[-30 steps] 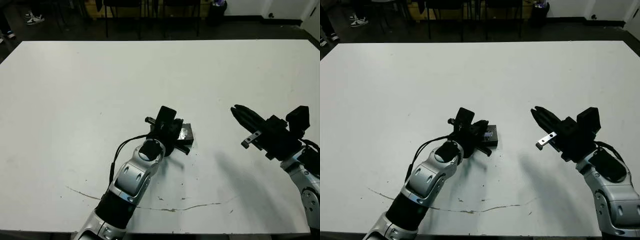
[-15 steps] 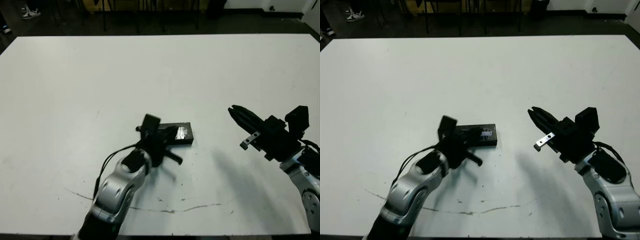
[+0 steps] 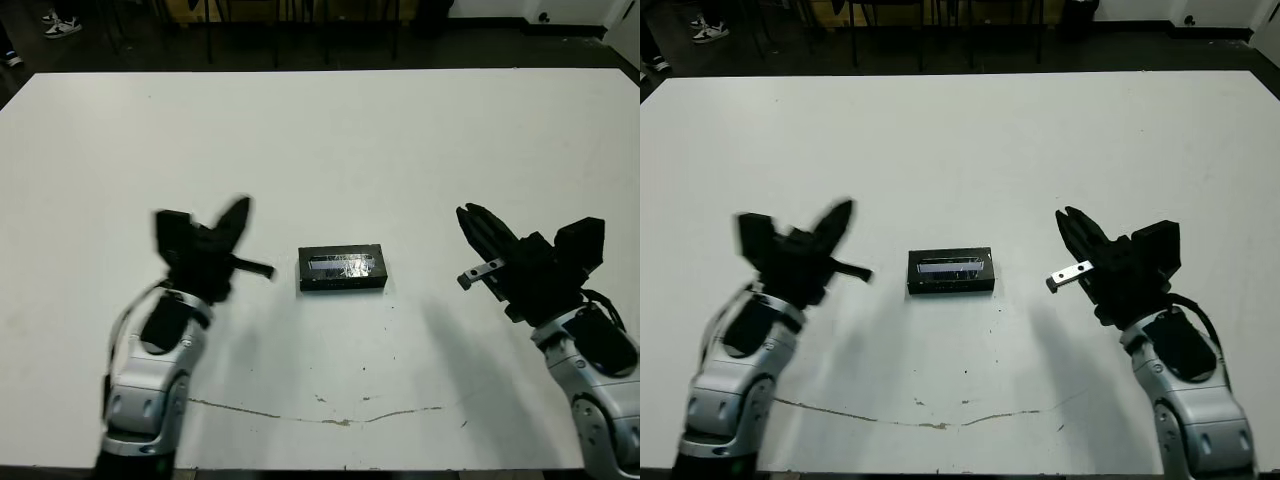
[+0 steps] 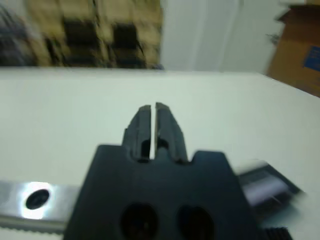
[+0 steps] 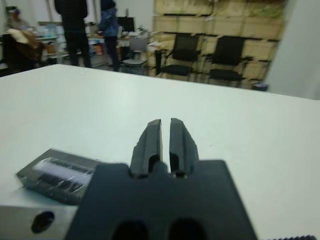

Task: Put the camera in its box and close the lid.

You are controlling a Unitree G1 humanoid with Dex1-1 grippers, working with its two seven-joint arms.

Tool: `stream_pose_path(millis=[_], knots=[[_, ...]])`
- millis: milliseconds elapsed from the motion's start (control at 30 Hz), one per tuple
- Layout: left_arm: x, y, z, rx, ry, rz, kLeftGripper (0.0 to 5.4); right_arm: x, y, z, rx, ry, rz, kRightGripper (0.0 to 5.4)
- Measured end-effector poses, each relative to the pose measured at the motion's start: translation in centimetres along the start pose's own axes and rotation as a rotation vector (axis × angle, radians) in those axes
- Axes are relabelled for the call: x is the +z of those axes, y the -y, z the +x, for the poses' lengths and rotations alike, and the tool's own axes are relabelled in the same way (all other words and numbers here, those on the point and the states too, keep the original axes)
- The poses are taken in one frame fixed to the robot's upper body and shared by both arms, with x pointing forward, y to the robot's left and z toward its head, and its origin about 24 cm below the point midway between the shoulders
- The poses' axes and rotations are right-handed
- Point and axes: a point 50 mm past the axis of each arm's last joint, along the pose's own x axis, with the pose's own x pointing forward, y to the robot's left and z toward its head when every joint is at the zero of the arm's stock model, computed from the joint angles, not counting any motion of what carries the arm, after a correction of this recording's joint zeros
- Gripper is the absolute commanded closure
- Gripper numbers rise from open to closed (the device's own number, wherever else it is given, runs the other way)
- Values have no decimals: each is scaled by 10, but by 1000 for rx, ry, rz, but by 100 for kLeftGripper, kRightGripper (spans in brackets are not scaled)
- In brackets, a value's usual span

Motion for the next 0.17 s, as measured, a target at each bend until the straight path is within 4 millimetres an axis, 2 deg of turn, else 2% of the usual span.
stream_pose_path(millis=[167], knots=[[-3, -12, -17, 82, 43, 4, 539, -10, -12, 4, -111, 15, -21, 540]])
